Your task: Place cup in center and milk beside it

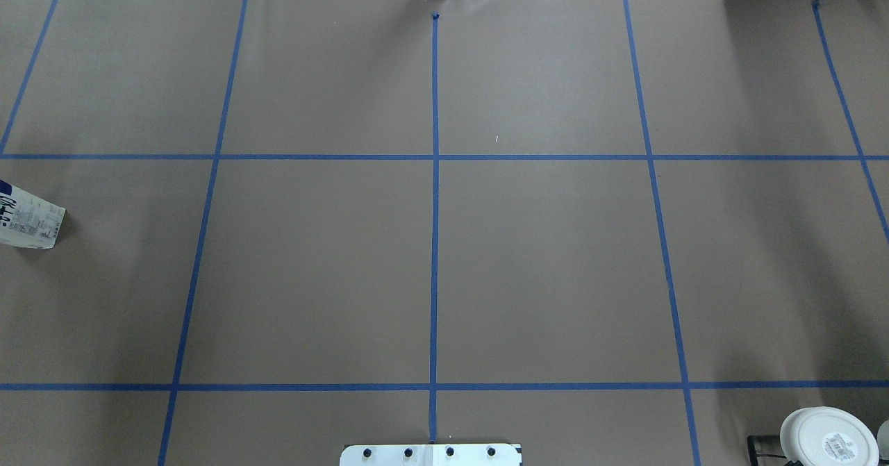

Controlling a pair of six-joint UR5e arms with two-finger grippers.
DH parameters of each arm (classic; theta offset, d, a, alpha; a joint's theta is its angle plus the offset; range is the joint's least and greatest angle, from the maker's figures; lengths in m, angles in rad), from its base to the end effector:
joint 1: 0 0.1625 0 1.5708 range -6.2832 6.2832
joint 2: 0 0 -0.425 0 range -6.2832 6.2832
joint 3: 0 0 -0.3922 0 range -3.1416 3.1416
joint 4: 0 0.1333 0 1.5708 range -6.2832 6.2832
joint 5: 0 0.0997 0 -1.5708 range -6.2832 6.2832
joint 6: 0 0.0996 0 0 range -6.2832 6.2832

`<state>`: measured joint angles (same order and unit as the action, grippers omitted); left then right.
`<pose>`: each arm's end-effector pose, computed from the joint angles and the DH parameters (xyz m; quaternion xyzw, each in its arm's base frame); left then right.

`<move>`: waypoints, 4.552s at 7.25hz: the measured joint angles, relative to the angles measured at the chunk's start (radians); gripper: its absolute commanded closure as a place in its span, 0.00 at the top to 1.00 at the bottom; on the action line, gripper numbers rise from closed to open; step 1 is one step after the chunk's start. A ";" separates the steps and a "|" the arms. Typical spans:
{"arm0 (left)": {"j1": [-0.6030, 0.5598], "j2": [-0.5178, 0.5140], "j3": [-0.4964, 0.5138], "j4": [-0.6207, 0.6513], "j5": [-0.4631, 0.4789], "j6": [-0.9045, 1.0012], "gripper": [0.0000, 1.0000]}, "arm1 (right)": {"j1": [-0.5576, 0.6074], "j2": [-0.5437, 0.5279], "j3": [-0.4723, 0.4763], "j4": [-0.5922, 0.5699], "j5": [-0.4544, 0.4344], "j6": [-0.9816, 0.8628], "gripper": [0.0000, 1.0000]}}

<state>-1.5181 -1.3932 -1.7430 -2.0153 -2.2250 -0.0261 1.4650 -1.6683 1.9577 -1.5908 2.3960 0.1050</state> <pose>-0.0494 -0.4442 0.6121 0.1937 0.3215 0.0823 0.9232 0.0124 -0.4524 0.5122 0.0805 -0.4081 -0.0542 0.9078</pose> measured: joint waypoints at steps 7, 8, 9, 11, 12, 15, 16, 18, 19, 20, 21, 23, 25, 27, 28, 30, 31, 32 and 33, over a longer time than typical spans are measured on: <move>-0.007 0.015 -0.076 0.211 -0.177 0.002 0.98 | 0.062 -0.090 -0.003 0.004 0.067 0.005 1.00; -0.007 0.015 -0.076 0.211 -0.182 0.002 0.98 | 0.065 -0.088 0.004 0.016 0.066 0.005 1.00; -0.007 0.016 -0.073 0.211 -0.183 0.002 0.98 | 0.067 -0.094 0.019 0.042 0.064 0.023 1.00; -0.005 0.014 -0.069 0.211 -0.182 0.001 0.98 | 0.069 -0.096 0.054 0.114 0.015 0.146 1.00; -0.005 0.013 -0.070 0.211 -0.182 0.000 0.98 | 0.069 -0.105 0.060 0.142 -0.011 0.181 1.00; -0.005 0.006 -0.071 0.211 -0.181 0.000 0.98 | 0.069 -0.141 0.065 0.154 -0.017 0.202 1.00; -0.005 0.006 -0.073 0.211 -0.181 0.000 0.98 | 0.069 -0.154 0.070 0.155 -0.014 0.203 1.00; -0.004 0.008 -0.080 0.211 -0.186 -0.020 0.98 | 0.069 -0.174 0.045 0.151 -0.013 0.202 1.00; -0.001 0.008 -0.081 0.206 -0.192 -0.054 0.98 | 0.087 -0.175 -0.019 0.156 -0.009 0.181 1.00; 0.001 0.011 -0.078 0.193 -0.194 -0.078 0.98 | 0.121 -0.168 -0.109 0.161 0.003 0.114 0.99; 0.002 0.013 -0.073 0.182 -0.195 -0.088 0.98 | 0.147 -0.153 -0.197 0.164 0.010 0.026 0.99; 0.002 0.014 -0.065 0.174 -0.195 -0.093 0.98 | 0.175 -0.091 -0.394 0.194 0.007 -0.101 0.99; 0.003 0.014 -0.065 0.173 -0.196 -0.094 0.98 | 0.180 -0.033 -0.576 0.295 0.009 -0.133 0.97; 0.003 0.014 -0.065 0.173 -0.195 -0.094 0.98 | 0.181 -0.031 -0.650 0.362 0.013 -0.133 0.95; 0.003 0.015 -0.066 0.173 -0.195 -0.095 0.98 | 0.181 -0.037 -0.655 0.370 0.014 -0.134 0.93; 0.002 0.015 -0.068 0.173 -0.196 -0.095 0.98 | 0.181 -0.066 -0.649 0.375 0.015 -0.138 0.38; 0.002 0.015 -0.070 0.173 -0.196 -0.095 0.98 | 0.181 -0.075 -0.650 0.376 0.015 -0.138 0.00; 0.001 0.015 -0.072 0.173 -0.196 -0.095 0.98 | 0.180 -0.078 -0.651 0.376 0.015 -0.136 0.00; 0.001 0.015 -0.073 0.173 -0.197 -0.095 0.98 | 0.180 -0.078 -0.652 0.376 0.015 -0.134 0.00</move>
<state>-1.5175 -1.3777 -1.8164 -1.8423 -2.4216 -0.1209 1.6447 -1.7461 1.3055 -1.2149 2.4114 -0.0290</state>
